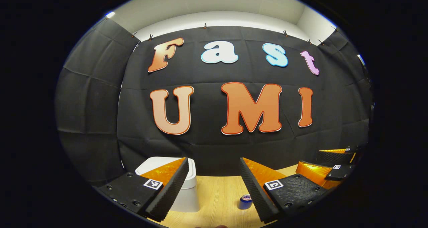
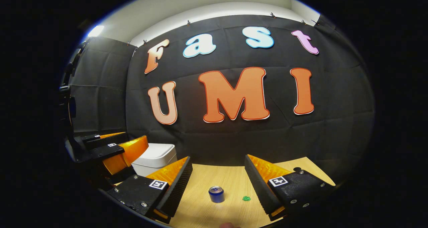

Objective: Press the lid of the desktop garbage bin to open it, pick up the crumpled paper on the desktop and throw it into the bin, then pick up the pop can on the desktop and drop it into the bin, and finally close the garbage bin lid.

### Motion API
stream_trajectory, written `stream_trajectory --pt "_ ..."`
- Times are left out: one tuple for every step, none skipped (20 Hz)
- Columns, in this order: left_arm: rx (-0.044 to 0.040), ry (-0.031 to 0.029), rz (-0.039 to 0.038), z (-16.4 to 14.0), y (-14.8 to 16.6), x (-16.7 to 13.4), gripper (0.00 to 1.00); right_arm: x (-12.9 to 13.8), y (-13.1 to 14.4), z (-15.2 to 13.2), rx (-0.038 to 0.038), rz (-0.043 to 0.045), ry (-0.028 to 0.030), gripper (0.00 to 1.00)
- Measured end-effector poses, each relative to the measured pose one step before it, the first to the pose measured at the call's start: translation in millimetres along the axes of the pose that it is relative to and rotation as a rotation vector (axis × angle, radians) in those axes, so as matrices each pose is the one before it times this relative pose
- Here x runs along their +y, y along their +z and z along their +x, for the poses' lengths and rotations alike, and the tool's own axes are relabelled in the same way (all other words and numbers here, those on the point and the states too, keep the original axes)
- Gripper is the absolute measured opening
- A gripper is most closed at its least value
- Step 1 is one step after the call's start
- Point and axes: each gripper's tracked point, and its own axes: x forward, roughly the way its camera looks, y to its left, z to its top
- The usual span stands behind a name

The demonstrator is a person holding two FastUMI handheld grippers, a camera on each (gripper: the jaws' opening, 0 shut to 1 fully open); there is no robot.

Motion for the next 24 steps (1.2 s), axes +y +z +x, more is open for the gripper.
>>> stream_trajectory --pt "0.00315 0.00560 0.00168 0.09 -2.08 3.05 0.94 -0.34 0.19 -1.18 -0.00048 -0.00058 -0.00142 0.94" --pt "-0.00150 0.01195 0.00702 2.39 -0.08 7.01 0.94 -0.57 0.08 -0.66 0.00126 -0.00077 -0.00220 0.94" --pt "0.00132 0.01485 0.00552 2.46 1.00 8.58 0.94 -0.65 -0.15 -0.86 0.00051 0.00082 -0.00238 0.94" --pt "0.01130 0.01236 0.01052 3.19 -1.57 9.26 0.94 -0.60 0.03 -1.09 0.00026 0.00098 -0.00213 0.94" --pt "0.01633 0.00476 0.00293 4.31 -5.44 7.75 0.94 -0.90 -0.15 -1.67 -0.00041 0.00022 -0.00351 0.94" --pt "0.02144 0.00502 -0.00246 5.89 -5.22 8.64 0.91 -1.65 1.17 -1.30 0.00019 -0.00153 -0.00503 0.94" --pt "0.01259 0.00798 -0.00882 6.11 -5.49 10.81 0.89 -1.03 0.25 0.06 -0.00234 -0.00277 -0.00387 0.94" --pt "0.02080 0.00806 -0.00710 8.14 -4.53 10.21 0.84 -1.95 0.09 -0.79 -0.00121 -0.00519 -0.00535 0.94" --pt "0.01019 0.01111 -0.00296 6.78 -1.76 13.15 0.82 -0.88 0.44 -0.86 -0.00173 -0.00354 -0.00180 0.94" --pt "-0.00489 0.00532 0.00615 9.42 3.84 11.49 0.76 -0.46 -0.21 -0.22 -0.00001 -0.00445 -0.00404 0.94" --pt "0.01048 0.00040 0.00339 8.37 -1.64 8.84 0.73 -1.69 0.13 -0.78 -0.00062 -0.00127 -0.00316 0.94" --pt "0.02469 -0.00986 -0.00067 10.73 -1.43 7.04 0.61 -1.26 -0.30 -0.48 -0.00027 -0.00008 -0.00344 0.94" --pt "0.02275 -0.02517 -0.01209 8.75 -3.69 3.95 0.48 -0.85 0.51 0.15 -0.00341 -0.00052 -0.00408 0.95" --pt "0.01019 -0.01953 -0.02083 8.88 -1.52 2.43 0.31 -2.22 1.38 -0.72 -0.00480 -0.00247 -0.00775 0.94" --pt "0.01228 0.00705 -0.01250 11.87 -2.19 9.44 0.23 -3.34 0.91 -0.56 -0.00556 -0.00260 -0.00880 0.94" --pt "0.01759 0.01975 -0.00581 9.11 -1.94 12.55 0.10 -3.13 0.97 -0.55 -0.00277 -0.00185 -0.00809 0.94" --pt "0.01799 0.01132 -0.01294 8.05 -2.21 9.27 0.04 -2.78 0.47 -0.12 -0.00372 -0.00212 -0.00953 0.94" --pt "0.04716 -0.01528 -0.01843 5.52 -9.19 2.07 0.00 -3.83 0.52 -0.62 -0.00297 -0.00259 -0.01187 0.94" --pt "0.03155 0.00053 -0.01200 4.26 -6.13 5.20 0.00 -4.39 0.29 -0.23 -0.00249 -0.00254 -0.01187 0.94" --pt "0.02887 -0.00757 -0.00833 9.52 -7.69 5.52 0.00 -3.46 0.35 0.22 -0.00103 -0.00178 -0.01147 0.94" --pt "0.02904 -0.00306 -0.00059 7.61 -3.58 6.13 0.00 -3.81 -1.29 1.08 0.00048 -0.00068 -0.00986 0.95" --pt "0.01829 0.01788 0.00138 8.24 -4.05 11.43 0.00 -2.53 -0.49 0.03 0.00114 0.00048 -0.00799 0.95" --pt "0.03505 -0.00254 -0.00637 6.62 -5.18 3.62 0.00 -1.67 -1.14 0.16 0.00223 0.00126 -0.00722 0.94" --pt "0.01880 -0.01215 -0.01469 5.66 -4.25 -0.29 0.00 -2.35 -0.91 0.69 0.00225 0.00145 -0.00606 0.94"
